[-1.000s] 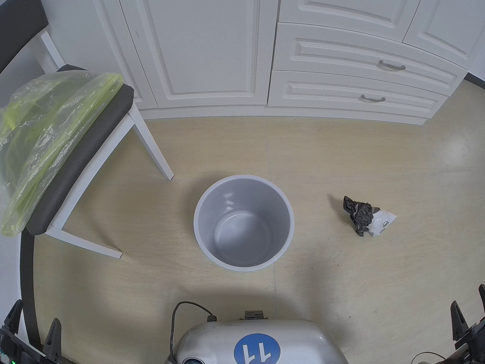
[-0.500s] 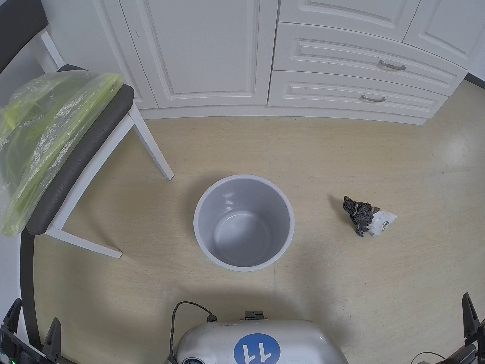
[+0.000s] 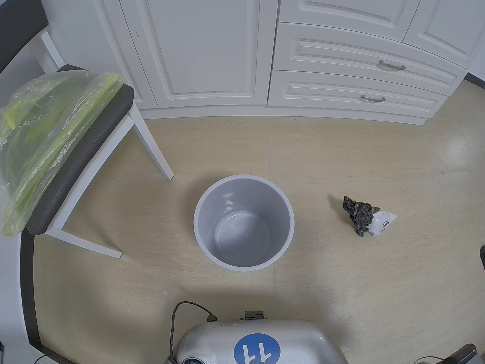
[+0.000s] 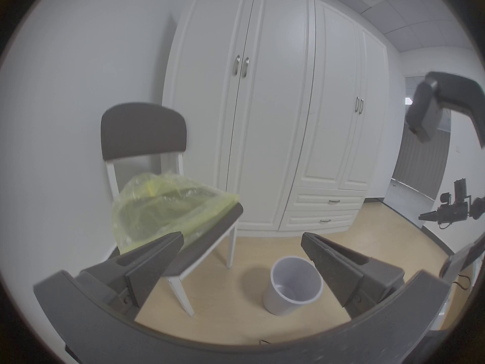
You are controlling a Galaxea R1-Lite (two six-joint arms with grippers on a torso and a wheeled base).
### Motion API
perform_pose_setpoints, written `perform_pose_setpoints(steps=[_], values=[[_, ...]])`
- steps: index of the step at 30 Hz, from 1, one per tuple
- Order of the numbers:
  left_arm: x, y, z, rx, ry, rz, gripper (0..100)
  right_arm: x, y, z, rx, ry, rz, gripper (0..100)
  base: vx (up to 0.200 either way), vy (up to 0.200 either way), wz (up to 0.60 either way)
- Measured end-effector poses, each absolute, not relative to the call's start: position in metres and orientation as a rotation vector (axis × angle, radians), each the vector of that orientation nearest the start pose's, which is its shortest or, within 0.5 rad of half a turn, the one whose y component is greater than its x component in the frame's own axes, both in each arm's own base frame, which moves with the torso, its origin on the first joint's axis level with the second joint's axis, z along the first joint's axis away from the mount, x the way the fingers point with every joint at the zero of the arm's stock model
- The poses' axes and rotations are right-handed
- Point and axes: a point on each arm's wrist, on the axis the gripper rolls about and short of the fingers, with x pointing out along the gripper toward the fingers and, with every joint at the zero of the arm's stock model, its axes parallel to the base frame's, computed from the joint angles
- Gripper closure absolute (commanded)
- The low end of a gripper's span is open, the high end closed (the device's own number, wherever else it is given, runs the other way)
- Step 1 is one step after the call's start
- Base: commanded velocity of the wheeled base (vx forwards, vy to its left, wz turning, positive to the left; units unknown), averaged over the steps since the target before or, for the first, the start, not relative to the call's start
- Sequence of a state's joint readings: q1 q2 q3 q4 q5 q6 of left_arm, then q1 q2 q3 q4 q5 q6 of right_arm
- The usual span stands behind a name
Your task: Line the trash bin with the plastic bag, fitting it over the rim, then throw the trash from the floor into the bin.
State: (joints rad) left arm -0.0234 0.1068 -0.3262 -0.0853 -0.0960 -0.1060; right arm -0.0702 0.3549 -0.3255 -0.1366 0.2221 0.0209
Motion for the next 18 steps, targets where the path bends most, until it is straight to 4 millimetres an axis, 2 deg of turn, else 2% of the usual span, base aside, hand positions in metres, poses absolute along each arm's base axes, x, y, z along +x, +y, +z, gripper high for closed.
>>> perform_pose_setpoints(steps=[2,5,12,15,18], values=[[-0.045,-0.001,0.193,-0.080,-0.295,-0.112,0,0.006,0.004,0.196,0.014,-0.083,0.146,0,0.000,0.000,0.00],[-0.032,-0.001,0.217,-0.032,-0.255,-0.042,0,0.021,0.003,0.210,0.029,-0.055,0.131,0,0.000,0.000,0.00],[0.029,0.003,0.263,0.177,-0.092,0.109,0,0.049,0.001,0.224,0.084,-0.005,0.108,0,0.000,0.000,0.00],[0.060,0.011,0.273,0.276,0.010,0.131,0,0.060,0.000,0.227,0.103,0.013,0.098,0,0.000,0.000,0.00],[0.086,0.026,0.271,0.344,0.129,0.158,0,0.070,-0.001,0.229,0.115,0.029,0.091,0,0.000,0.000,0.00]])
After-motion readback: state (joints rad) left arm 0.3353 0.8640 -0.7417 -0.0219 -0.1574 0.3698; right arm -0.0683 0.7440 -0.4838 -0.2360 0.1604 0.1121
